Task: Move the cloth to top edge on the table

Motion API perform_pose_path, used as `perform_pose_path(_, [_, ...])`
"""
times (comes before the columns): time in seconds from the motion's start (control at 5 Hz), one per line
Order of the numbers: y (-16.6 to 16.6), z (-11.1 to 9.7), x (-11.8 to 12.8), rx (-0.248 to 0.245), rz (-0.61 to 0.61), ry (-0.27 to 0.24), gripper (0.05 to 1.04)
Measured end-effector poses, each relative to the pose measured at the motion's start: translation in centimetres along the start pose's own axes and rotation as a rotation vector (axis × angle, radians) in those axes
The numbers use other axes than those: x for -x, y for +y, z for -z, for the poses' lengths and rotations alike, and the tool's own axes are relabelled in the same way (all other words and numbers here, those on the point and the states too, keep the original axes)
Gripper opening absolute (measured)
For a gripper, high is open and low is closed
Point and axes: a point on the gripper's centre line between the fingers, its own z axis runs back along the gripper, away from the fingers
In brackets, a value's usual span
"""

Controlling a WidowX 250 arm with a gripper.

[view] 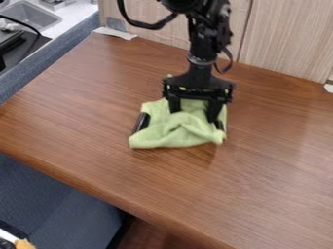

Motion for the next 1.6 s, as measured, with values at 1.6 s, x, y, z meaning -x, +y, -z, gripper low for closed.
perform_pose_path(1.6, [5.5,-9.7,-5.9,-0.023,-0.180,-0.177,0.999])
